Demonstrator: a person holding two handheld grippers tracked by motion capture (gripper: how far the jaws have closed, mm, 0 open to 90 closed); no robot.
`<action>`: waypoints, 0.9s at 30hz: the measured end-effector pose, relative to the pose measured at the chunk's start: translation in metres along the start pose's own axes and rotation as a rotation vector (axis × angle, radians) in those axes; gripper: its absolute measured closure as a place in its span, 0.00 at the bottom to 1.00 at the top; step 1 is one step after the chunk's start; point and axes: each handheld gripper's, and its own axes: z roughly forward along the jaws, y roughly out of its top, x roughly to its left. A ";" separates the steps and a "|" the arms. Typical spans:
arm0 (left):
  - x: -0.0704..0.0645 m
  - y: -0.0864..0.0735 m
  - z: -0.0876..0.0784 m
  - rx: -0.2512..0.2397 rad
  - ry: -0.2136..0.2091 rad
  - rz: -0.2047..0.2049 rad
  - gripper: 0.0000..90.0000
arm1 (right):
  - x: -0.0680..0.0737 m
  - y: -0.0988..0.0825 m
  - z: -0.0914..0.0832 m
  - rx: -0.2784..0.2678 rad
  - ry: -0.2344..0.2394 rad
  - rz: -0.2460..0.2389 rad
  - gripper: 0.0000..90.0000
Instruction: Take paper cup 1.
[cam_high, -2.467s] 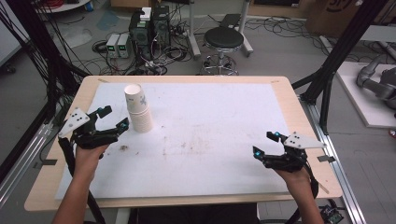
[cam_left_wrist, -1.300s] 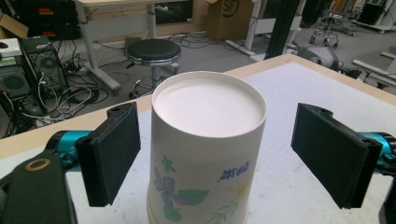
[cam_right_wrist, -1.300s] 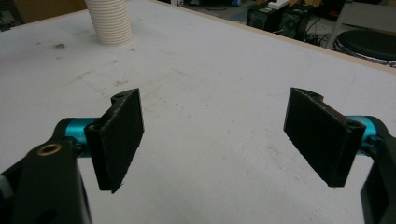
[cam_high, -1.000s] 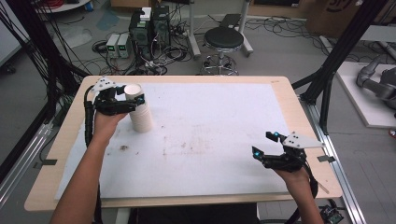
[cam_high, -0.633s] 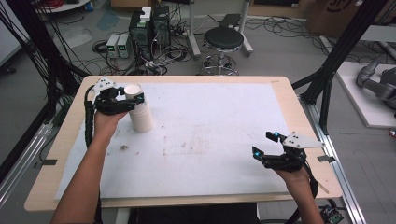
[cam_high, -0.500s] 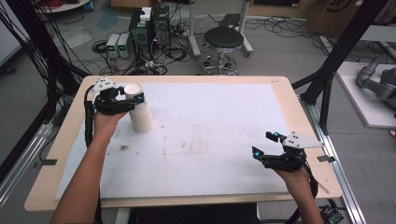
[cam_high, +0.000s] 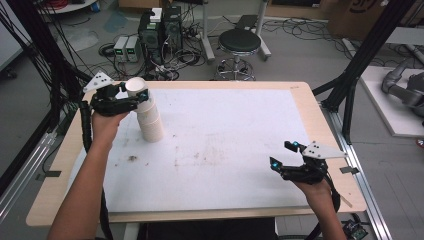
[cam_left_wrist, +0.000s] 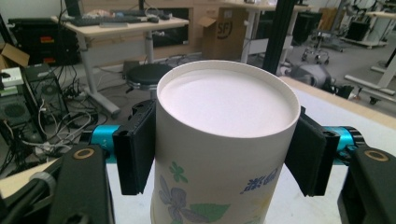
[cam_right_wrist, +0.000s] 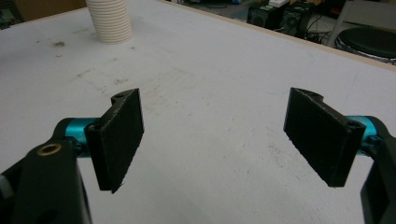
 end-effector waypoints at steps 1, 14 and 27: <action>0.000 0.003 -0.002 -0.013 0.000 0.005 0.37 | 0.000 0.000 0.000 0.000 -0.001 -0.001 0.23; -0.017 0.028 -0.023 -0.120 -0.034 0.045 0.37 | 0.002 0.001 0.000 0.000 0.004 0.008 0.23; -0.067 0.006 -0.020 -0.072 -0.294 0.049 0.37 | 0.009 0.005 0.012 0.030 0.084 0.014 0.23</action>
